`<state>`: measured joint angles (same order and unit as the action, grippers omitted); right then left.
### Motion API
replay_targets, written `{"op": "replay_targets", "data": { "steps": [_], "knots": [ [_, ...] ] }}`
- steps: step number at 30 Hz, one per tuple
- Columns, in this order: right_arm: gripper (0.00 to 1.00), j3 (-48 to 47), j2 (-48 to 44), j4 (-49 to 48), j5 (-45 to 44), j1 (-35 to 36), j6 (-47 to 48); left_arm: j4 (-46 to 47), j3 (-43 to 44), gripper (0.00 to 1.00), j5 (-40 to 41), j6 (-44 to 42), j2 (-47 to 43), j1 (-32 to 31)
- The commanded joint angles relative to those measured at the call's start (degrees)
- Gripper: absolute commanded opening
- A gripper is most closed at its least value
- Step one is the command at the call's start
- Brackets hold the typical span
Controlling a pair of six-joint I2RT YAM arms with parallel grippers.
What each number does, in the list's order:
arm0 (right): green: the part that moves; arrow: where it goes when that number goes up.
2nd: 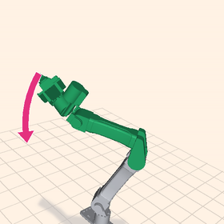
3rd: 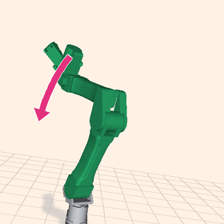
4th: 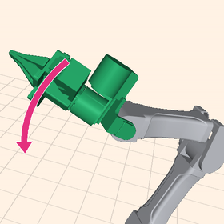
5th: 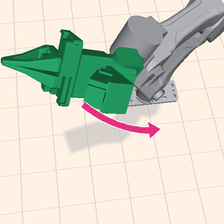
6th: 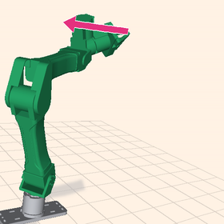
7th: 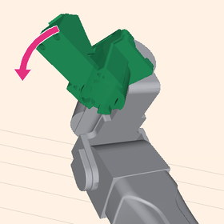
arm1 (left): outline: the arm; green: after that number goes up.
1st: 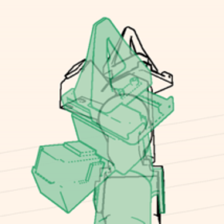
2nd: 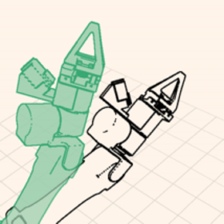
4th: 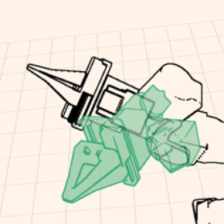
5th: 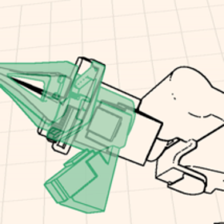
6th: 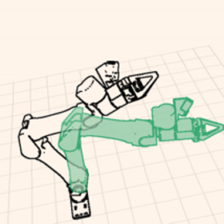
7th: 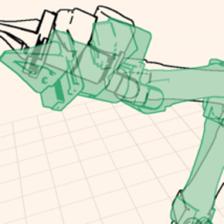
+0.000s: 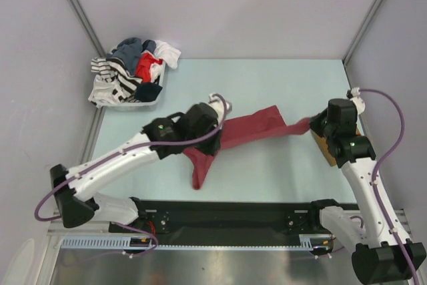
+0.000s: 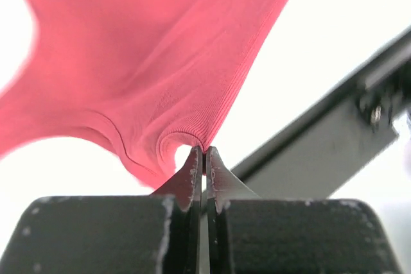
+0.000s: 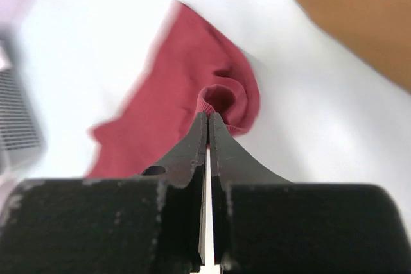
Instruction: Fold and stack the tank tops
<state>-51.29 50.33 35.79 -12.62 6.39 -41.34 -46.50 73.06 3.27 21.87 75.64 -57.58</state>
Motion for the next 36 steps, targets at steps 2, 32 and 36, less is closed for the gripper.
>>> {"op": "replay_targets", "data": {
  "steps": [2,32,36],
  "knots": [
    [0.00,-10.13,2.84,-5.11,-2.23,3.61,1.96,-8.25,10.69,0.00,12.88,-5.07,-3.74,1.07],
    [0.00,-44.60,6.45,3.14,-1.35,11.18,9.87,-18.01,37.25,0.00,8.59,-8.33,-9.72,3.27],
    [0.00,-43.55,6.98,-0.01,0.40,11.10,11.37,-17.31,37.33,0.00,8.60,-9.82,-9.28,3.27]
  ]
}}
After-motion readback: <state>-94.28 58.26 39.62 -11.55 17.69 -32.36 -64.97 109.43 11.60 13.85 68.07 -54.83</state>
